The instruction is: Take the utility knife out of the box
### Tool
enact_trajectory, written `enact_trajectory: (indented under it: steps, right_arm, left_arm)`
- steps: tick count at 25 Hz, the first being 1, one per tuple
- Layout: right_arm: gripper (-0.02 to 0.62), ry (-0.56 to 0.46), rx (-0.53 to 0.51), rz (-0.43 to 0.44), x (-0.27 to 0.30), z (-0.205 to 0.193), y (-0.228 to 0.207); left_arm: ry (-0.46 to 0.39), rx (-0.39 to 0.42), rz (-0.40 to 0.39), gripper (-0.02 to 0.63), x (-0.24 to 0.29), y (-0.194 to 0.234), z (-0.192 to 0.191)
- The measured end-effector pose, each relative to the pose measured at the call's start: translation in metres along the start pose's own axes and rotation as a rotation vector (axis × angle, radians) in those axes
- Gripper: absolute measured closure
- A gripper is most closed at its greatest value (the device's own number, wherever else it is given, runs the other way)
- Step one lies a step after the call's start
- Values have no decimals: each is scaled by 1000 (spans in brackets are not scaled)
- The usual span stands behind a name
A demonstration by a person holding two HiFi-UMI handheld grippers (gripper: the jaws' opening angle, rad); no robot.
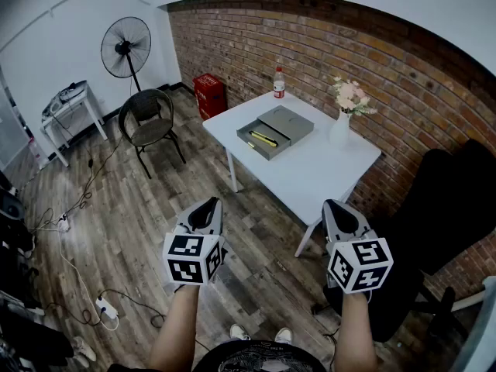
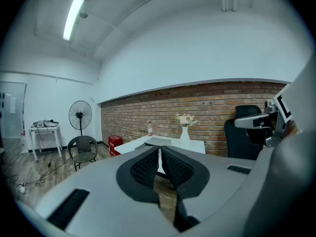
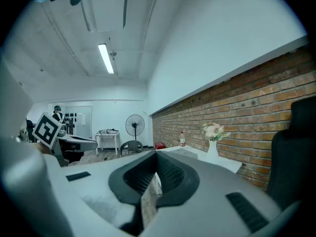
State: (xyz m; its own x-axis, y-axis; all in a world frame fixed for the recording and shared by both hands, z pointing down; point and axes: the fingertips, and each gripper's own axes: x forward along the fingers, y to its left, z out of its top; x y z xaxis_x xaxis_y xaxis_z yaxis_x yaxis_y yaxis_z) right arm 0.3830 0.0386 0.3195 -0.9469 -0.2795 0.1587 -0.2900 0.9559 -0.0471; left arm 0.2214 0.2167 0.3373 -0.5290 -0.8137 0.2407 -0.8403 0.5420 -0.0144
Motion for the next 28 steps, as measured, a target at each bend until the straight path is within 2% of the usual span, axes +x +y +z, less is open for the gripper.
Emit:
enact_trajectory:
  steps: [8, 17, 22, 28]
  right_arm:
    - [575, 6, 10, -19, 10, -2, 11]
    - [575, 18, 1, -63, 35, -2, 42]
    - [576, 24, -9, -76, 51, -2, 55]
    - [577, 28, -7, -85, 72, -3, 60]
  left_arm:
    - [4, 10, -54, 566, 11, 2, -6]
    - [-1, -32, -145, 563, 24, 35, -8]
    - [-2, -35, -177, 511, 31, 52, -9]
    - [1, -31, -184, 494, 45, 70, -12]
